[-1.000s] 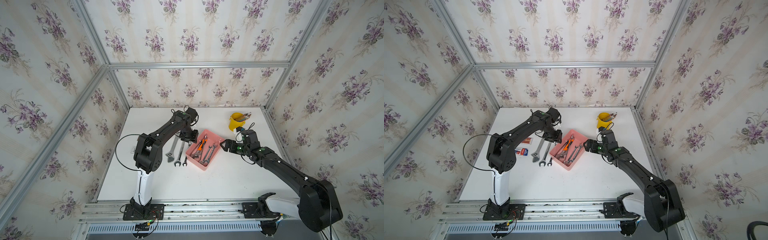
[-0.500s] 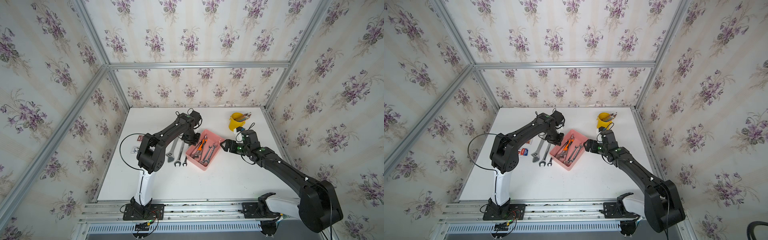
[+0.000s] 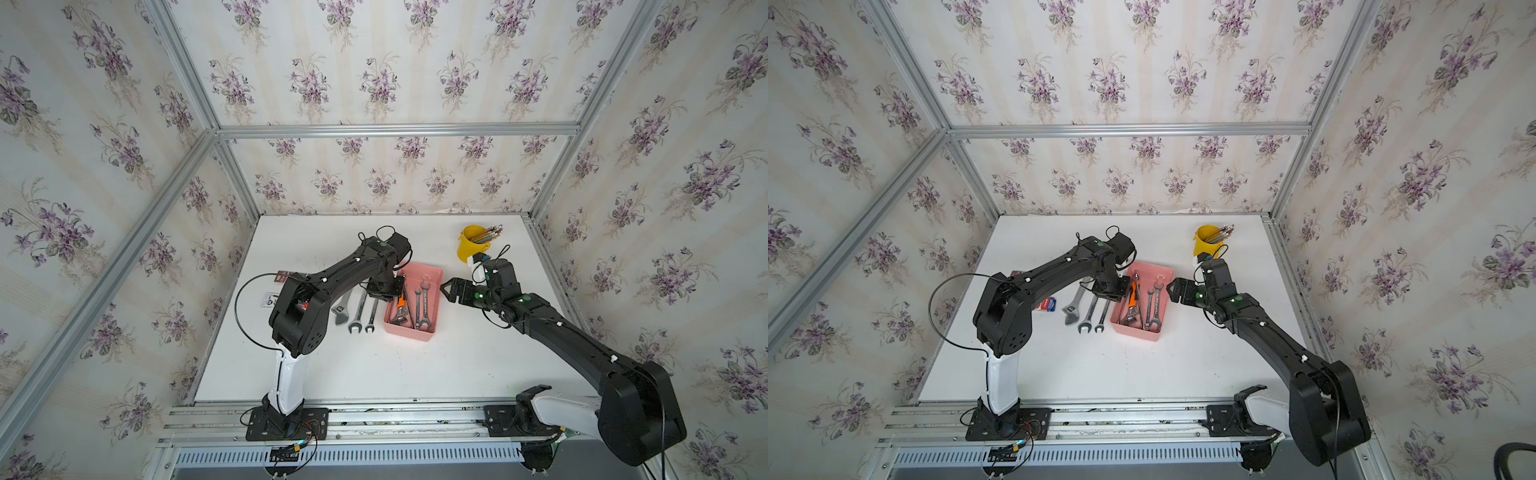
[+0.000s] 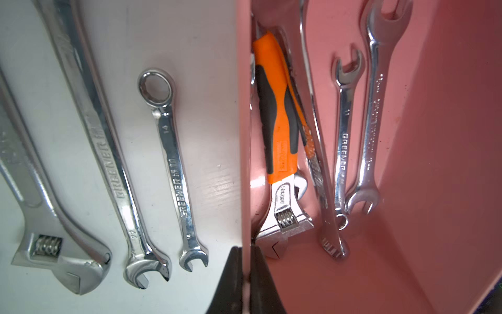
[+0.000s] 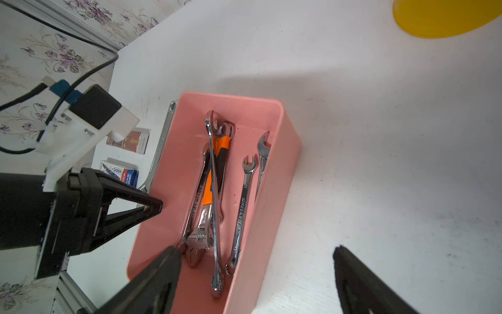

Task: Take out the wrench from the storage box
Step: Adjust the storage box at the center of the board.

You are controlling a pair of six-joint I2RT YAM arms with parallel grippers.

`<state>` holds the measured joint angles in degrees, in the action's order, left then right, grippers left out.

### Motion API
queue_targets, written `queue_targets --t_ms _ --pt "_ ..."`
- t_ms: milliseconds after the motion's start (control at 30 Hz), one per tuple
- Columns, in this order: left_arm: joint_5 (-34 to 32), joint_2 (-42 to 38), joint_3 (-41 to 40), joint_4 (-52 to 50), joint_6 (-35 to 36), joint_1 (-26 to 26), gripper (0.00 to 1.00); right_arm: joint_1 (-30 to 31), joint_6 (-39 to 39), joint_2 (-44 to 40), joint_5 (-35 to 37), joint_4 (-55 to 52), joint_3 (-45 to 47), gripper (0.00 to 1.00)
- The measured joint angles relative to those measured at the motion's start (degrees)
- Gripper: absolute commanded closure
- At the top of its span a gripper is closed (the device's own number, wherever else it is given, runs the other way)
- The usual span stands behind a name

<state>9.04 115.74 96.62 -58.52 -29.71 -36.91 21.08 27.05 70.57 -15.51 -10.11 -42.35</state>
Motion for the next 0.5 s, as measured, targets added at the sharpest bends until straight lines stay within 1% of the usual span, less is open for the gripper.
queue_targets --t_ms 200,333,433,500 --pt "-0.8 -0.8 -2.1 2.9 -7.4 -2.2 0.91 0.4 0.1 0.6 -0.5 -0.2 -0.8 0.09" --pt "-1.0 -1.4 -3.1 4.7 -11.0 -3.0 0.91 0.5 0.0 1.0 -0.7 -0.6 -1.3 0.1" --pt "-1.2 -1.8 -3.7 5.6 -13.1 -3.3 0.86 0.7 -0.3 1.2 -0.9 -0.8 -1.7 0.1" --pt "-1.6 -1.9 -4.0 5.9 -14.2 -3.6 0.79 0.7 -0.5 1.2 -1.0 -0.9 -1.8 0.1"
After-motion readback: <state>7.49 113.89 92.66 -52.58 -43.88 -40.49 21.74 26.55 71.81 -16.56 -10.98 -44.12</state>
